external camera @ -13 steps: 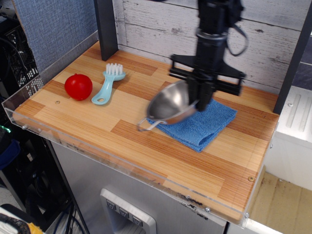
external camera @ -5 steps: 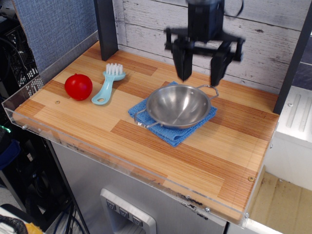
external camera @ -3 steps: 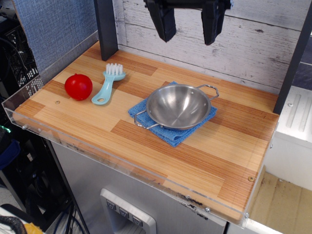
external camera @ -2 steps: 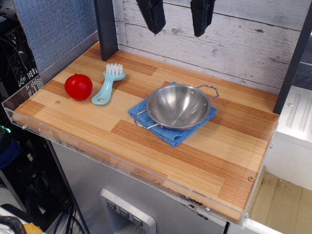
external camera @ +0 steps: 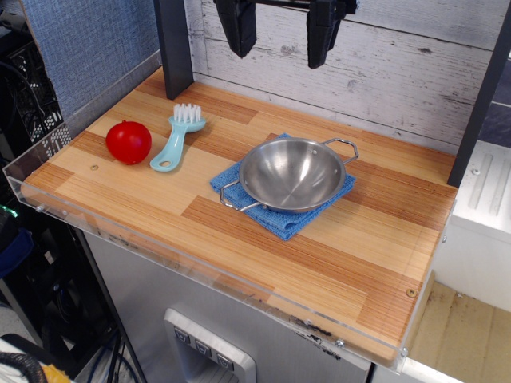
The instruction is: Put the pot on the cloth.
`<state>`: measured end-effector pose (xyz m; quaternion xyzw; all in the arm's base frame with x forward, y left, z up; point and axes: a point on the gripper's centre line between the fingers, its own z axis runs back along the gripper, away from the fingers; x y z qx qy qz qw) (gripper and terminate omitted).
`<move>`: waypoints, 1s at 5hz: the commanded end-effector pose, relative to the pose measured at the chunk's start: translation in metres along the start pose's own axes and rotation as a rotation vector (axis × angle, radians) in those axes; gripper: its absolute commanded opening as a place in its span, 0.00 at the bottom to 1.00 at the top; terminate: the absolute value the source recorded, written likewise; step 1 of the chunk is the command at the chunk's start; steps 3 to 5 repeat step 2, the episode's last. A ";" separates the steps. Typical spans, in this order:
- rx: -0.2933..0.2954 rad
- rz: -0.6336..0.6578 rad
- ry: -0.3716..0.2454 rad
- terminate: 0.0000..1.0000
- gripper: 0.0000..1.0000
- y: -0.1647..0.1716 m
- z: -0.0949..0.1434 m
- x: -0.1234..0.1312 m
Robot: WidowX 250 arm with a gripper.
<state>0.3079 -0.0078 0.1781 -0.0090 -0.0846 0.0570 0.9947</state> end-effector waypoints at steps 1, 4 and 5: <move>0.006 -0.052 -0.011 0.00 1.00 0.000 0.003 -0.005; 0.006 -0.052 -0.011 1.00 1.00 0.000 0.003 -0.005; 0.006 -0.052 -0.011 1.00 1.00 0.000 0.003 -0.005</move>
